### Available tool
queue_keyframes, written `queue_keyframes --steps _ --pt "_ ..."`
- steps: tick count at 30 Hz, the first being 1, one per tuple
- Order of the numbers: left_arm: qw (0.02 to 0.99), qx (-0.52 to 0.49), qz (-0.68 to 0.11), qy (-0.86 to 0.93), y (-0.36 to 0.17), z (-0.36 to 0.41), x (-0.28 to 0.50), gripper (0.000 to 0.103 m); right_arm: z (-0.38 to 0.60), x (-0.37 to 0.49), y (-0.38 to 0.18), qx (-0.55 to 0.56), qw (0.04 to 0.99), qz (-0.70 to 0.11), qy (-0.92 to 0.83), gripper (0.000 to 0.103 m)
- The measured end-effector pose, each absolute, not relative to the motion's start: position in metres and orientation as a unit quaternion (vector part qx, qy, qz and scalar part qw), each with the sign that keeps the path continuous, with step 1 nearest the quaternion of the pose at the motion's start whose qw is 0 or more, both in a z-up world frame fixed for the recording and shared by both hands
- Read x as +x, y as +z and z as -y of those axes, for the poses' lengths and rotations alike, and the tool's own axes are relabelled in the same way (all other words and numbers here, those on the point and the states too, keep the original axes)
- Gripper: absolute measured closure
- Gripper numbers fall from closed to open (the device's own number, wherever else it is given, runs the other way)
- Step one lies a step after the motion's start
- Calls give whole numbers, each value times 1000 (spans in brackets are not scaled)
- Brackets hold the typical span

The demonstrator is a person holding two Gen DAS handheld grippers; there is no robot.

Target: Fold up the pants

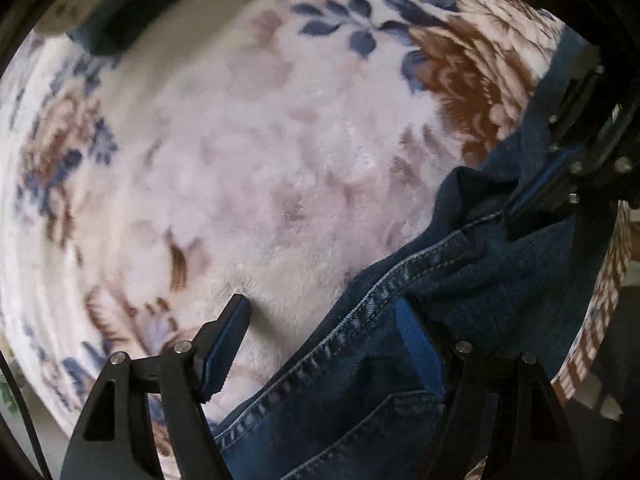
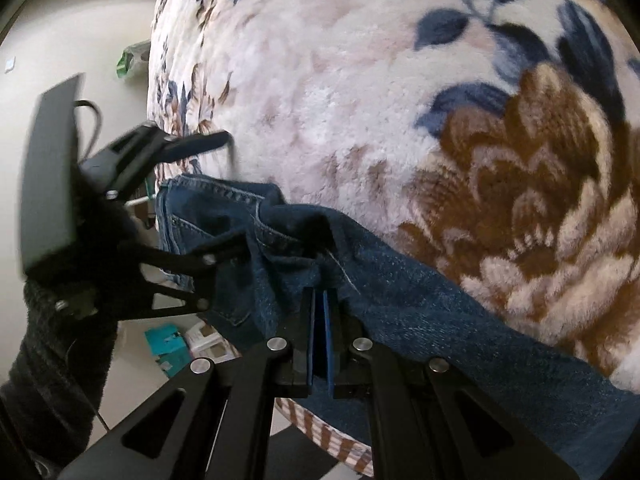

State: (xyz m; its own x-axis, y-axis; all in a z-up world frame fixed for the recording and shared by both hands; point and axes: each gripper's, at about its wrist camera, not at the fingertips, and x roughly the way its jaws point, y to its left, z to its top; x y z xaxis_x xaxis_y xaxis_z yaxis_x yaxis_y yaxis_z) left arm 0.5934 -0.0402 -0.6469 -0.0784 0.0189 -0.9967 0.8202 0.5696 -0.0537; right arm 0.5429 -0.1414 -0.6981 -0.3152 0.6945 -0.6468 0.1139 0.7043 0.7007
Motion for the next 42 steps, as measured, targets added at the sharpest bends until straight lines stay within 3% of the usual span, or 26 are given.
queue_keyframes --steps 5,10,13,17,18,19,23,30,35,36,38,39,42 --pt "609 299 -651 -340 -652 38 599 29 148 546 -703 289 515 -760 272 95" --pt "640 275 -642 -320 -645 22 593 29 142 553 -712 321 503 -756 270 69" --pt "661 261 -633 -308 -639 10 577 29 132 557 -719 307 503 -762 268 61" --pt "676 239 -632 -294 -638 -8 570 29 112 559 -720 267 517 -767 270 61" --pt "678 234 -632 -293 -637 -18 566 29 108 559 -718 255 527 -764 272 66" --pt "680 230 -633 -291 -635 -23 566 29 105 558 -716 251 535 -758 277 81" --pt "693 217 -628 -280 -625 -35 561 29 106 554 -695 241 581 -732 261 88" --pt "718 189 -623 -246 -594 -84 534 29 130 573 -681 365 562 -701 244 89" --pt "715 173 -640 -222 -599 -113 517 29 126 603 -692 250 584 -748 194 87" --pt "717 169 -639 -221 -596 -120 512 29 129 604 -689 266 575 -746 205 85" --pt "721 164 -637 -218 -593 -126 508 29 132 603 -680 284 568 -739 226 59" --pt "722 163 -638 -215 -593 -124 509 29 131 600 -677 275 569 -739 232 41" --pt "725 162 -636 -209 -594 -126 510 29 116 588 -680 229 558 -755 257 37"
